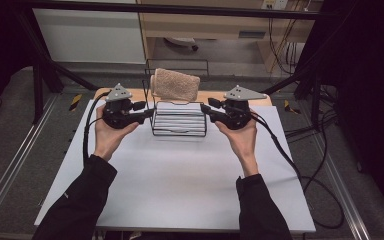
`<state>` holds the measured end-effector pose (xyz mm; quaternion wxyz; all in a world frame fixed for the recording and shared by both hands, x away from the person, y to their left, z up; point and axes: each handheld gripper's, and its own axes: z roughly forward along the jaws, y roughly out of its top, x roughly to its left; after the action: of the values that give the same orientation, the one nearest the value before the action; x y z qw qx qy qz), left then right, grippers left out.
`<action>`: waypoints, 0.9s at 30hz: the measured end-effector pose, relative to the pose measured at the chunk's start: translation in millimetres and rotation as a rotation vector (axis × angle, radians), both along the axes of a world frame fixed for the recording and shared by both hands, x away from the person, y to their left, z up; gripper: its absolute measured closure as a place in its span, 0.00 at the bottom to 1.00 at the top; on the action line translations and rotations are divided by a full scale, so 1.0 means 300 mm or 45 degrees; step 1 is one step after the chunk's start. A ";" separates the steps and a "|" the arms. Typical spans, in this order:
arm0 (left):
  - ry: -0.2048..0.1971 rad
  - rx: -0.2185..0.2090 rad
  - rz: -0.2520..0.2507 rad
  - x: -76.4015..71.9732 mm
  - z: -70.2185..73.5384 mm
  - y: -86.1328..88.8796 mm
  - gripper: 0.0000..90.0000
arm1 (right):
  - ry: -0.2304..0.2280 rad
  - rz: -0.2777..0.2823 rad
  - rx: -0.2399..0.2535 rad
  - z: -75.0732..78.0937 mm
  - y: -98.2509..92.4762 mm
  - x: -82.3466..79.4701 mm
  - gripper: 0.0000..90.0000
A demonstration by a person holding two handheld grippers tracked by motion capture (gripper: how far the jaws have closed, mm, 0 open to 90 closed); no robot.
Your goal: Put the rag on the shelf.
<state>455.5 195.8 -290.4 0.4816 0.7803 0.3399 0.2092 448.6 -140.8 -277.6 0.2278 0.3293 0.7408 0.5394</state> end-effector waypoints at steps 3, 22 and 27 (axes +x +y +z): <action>0.013 0.032 -0.010 -0.021 -0.033 0.019 0.49 | 0.030 -0.006 0.012 -0.020 -0.031 -0.018 0.57; 0.126 0.034 0.043 -0.138 -0.266 0.163 0.13 | 0.258 -0.051 -0.001 -0.239 -0.217 -0.097 0.11; 0.159 0.045 0.056 -0.173 -0.324 0.191 0.12 | 0.307 -0.048 -0.005 -0.320 -0.247 -0.123 0.04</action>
<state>403.7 253.2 -387.7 0.4409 0.7924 0.3827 0.1767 411.7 -215.1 -373.7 0.1477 0.4051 0.7575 0.4902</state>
